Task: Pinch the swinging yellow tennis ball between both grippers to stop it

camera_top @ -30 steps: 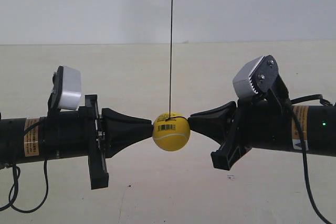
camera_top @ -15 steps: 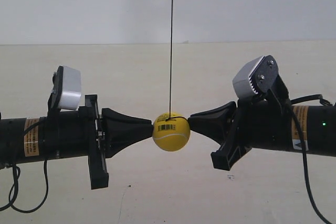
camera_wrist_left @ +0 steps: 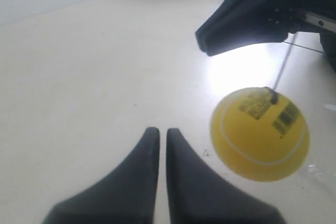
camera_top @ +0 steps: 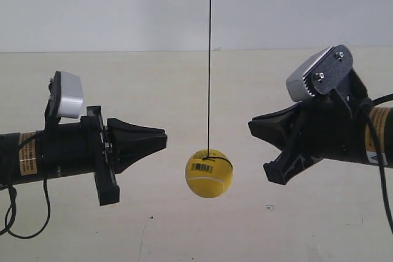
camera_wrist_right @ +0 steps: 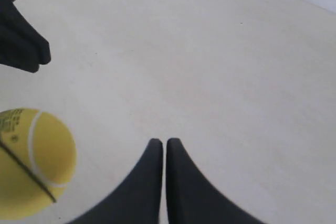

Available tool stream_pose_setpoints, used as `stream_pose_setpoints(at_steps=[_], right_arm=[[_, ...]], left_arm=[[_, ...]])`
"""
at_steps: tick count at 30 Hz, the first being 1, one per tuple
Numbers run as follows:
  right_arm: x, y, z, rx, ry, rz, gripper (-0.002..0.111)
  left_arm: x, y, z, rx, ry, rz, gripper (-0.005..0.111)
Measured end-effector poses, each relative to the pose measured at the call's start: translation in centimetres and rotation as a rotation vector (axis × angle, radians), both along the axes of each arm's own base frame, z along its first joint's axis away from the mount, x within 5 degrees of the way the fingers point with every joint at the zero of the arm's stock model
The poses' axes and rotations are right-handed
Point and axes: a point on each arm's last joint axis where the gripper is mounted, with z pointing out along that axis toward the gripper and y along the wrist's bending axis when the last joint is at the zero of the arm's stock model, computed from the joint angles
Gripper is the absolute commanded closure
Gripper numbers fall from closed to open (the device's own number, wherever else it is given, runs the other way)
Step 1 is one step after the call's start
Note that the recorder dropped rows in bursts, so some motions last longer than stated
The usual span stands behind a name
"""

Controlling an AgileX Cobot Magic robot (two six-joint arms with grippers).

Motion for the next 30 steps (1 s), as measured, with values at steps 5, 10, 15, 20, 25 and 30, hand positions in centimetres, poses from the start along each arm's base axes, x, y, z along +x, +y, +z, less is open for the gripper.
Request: stream_pose_setpoints(at_steps=[5, 10, 15, 20, 25, 30], right_arm=[[-0.7, -0.5, 1.1, 0.016, -0.037, -0.035, 0.108], [-1.3, -0.9, 2.2, 0.033, -0.074, -0.054, 0.108], [-2.4, -1.3, 3.2, 0.063, -0.118, -0.066, 0.108], [-3.8, -2.0, 4.3, 0.098, -0.175, -0.077, 0.108], [-5.8, -3.0, 5.7, 0.146, -0.251, -0.117, 0.108], [-8.0, -4.4, 6.9, 0.208, -0.323, -0.187, 0.108]], left_arm=[[0.5, 0.9, 0.1, -0.031, 0.030, 0.042, 0.102], [0.3, 1.1, 0.4, -0.052, 0.039, 0.047, 0.102], [-0.8, 1.7, 1.2, -0.077, 0.017, 0.122, 0.102], [-2.6, 2.9, 2.6, -0.106, -0.043, 0.260, 0.102], [-4.8, 4.9, 3.8, -0.147, -0.107, 0.470, 0.102], [-7.3, 6.5, 4.7, -0.202, -0.153, 0.611, 0.102]])
